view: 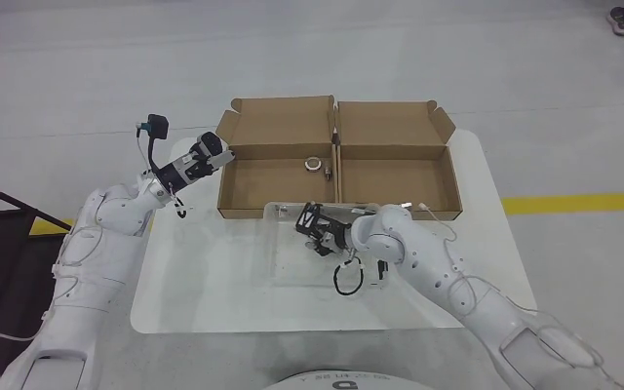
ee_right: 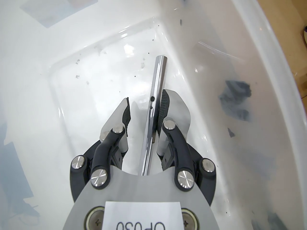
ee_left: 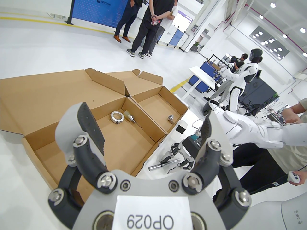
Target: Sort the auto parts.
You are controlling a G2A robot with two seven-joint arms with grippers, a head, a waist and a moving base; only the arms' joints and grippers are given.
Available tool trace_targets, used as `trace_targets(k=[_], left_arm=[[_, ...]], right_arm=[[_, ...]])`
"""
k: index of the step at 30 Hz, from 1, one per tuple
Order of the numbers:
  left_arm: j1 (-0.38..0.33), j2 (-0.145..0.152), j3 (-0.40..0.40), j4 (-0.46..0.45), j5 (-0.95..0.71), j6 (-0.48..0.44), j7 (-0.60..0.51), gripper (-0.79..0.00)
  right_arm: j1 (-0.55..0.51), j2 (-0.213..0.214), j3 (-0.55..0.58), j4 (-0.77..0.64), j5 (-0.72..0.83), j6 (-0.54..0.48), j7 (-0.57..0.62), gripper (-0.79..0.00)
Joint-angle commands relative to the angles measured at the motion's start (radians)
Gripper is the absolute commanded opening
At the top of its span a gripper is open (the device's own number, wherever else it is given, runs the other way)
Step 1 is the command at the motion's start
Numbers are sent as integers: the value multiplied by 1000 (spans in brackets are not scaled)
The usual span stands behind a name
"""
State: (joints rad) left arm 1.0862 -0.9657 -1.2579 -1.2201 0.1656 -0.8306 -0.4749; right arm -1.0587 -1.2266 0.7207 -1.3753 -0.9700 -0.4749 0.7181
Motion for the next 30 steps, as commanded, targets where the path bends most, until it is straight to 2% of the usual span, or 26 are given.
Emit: trace_targets(k=[1, 18, 19, 21, 22, 30], left_arm=[[0, 0, 0, 0, 0, 0, 0, 0], [0, 0, 0, 0, 0, 0, 0, 0], [0, 0, 0, 0, 0, 0, 0, 0], [0, 0, 0, 0, 0, 0, 0, 0], [0, 0, 0, 0, 0, 0, 0, 0], [0, 0, 0, 0, 0, 0, 0, 0]], right_arm=[[-1, 0, 2, -3, 2, -2, -1, -502], [-15, 5, -5, -39, -63, 32, 111, -505], [-15, 5, -6, -39, -62, 32, 113, -526], [-14, 4, -4, -42, -62, 34, 103, -748], [-14, 4, 1, -45, -59, 36, 90, -785], [-38, 18, 67, -81, -16, 18, 0, -785]])
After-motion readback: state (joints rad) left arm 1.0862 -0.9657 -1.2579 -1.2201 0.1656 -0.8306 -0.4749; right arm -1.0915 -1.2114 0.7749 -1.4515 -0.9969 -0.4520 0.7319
